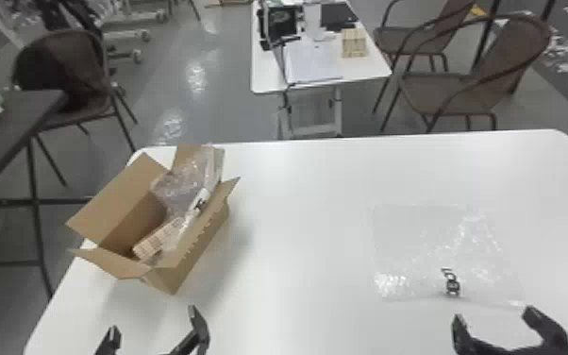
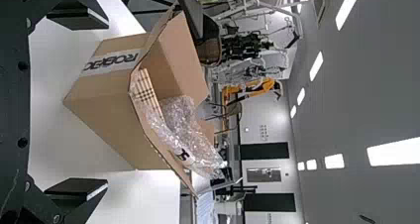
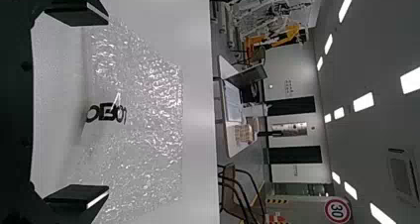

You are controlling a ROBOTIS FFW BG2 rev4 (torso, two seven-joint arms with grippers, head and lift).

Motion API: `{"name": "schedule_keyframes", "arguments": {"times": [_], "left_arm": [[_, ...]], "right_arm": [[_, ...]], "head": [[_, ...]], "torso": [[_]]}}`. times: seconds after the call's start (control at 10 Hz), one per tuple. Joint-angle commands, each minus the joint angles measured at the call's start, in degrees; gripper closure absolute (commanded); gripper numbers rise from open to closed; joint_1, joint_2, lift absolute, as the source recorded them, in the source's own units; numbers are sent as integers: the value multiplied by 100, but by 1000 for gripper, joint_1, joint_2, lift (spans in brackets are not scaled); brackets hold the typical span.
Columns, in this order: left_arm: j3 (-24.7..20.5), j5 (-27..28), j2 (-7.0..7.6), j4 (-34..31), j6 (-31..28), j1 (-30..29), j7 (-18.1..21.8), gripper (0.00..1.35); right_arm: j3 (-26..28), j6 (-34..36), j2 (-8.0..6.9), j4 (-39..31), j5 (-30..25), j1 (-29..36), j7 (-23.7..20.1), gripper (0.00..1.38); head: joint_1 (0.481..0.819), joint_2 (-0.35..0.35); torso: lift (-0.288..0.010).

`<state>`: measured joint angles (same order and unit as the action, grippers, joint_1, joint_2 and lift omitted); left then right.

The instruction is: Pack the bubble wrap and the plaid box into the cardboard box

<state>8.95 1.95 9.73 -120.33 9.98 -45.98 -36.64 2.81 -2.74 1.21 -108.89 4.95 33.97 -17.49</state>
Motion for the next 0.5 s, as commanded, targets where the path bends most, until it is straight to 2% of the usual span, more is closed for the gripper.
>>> {"name": "schedule_keyframes", "arguments": {"times": [0.0,0.4], "left_arm": [[2,-2,3,0,4,10,-1,168],[10,42,12,9,39,19,-36,168]], "right_arm": [[0,-16,-15,-1,-2,5,0,98],[0,-25,-42,-1,-11,13,18,102]], "head": [[695,143],[695,144]], "torso": [[-102],[-102]]}}
